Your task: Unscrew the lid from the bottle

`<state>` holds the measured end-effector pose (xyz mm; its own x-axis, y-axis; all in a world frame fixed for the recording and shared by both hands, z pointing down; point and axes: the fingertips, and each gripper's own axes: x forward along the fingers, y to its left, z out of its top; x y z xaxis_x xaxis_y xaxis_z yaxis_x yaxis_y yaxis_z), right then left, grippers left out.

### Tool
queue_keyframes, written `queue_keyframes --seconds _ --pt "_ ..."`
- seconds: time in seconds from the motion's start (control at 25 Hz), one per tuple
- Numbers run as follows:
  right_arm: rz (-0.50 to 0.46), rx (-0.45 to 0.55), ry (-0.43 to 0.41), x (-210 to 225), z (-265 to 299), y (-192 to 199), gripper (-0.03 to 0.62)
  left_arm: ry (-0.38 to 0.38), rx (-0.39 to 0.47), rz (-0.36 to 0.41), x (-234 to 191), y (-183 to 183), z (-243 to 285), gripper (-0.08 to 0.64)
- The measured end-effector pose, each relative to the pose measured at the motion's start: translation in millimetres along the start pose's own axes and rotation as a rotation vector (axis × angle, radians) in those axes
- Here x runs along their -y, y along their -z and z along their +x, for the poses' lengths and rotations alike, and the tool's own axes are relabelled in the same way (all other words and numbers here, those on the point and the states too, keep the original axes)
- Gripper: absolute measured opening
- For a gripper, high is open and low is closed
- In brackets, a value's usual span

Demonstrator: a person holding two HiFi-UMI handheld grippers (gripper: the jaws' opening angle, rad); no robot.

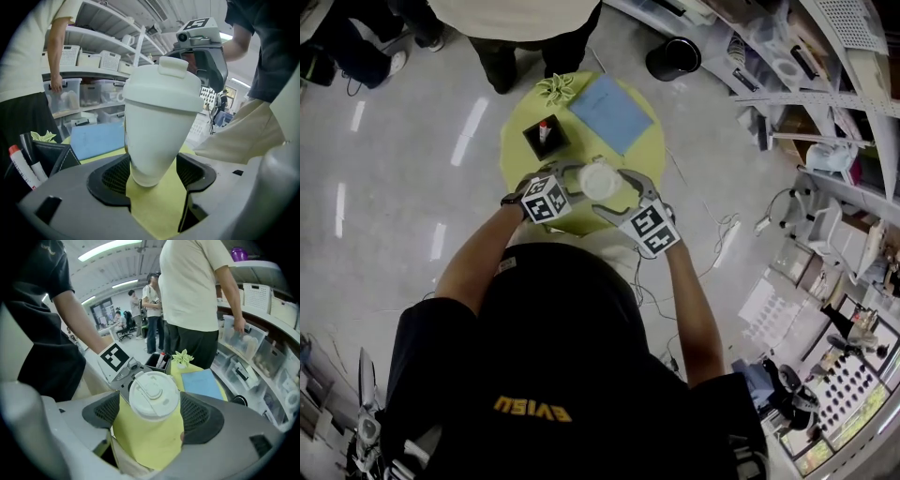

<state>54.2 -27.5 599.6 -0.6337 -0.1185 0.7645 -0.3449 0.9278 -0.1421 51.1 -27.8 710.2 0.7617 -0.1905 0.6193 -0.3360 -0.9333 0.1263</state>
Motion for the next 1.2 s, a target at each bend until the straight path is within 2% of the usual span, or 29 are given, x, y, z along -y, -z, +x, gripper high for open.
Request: queue_keyframes --seconds 0.24,0.4,0.48,0.56,0.76,0.96,1.2 --pt "0.277 0.121 0.289 15.4 -10.2 2.0 0.402 0.004 0.003 -0.002 1.2 0.5 0.3 0.321" --pt "0.378 0.178 0.468 8.6 -17.9 4.3 0.399 0.004 0.004 -0.002 1.0 0.0 0.9 0.319" --pt "0.420 0.175 0.516 1.2 -17.9 7.8 0.391 0.006 0.004 -0.003 1.1 0.9 1.5 0.319" --pt "0.445 0.171 0.525 -6.4 -16.0 8.2 0.385 0.008 0.005 -0.006 0.7 1.3 1.9 0.319" --pt "0.437 0.168 0.545 -5.2 -10.0 4.3 0.342 0.009 0.003 -0.002 0.5 3.1 2.0 0.318" --pt "0.443 0.172 0.519 3.9 -6.0 7.3 0.342 0.005 -0.002 0.004 1.8 2.2 1.4 0.316" --pt "0.391 0.161 0.474 8.0 -4.0 4.9 0.344 0.004 -0.011 0.012 3.5 1.0 1.5 0.313"
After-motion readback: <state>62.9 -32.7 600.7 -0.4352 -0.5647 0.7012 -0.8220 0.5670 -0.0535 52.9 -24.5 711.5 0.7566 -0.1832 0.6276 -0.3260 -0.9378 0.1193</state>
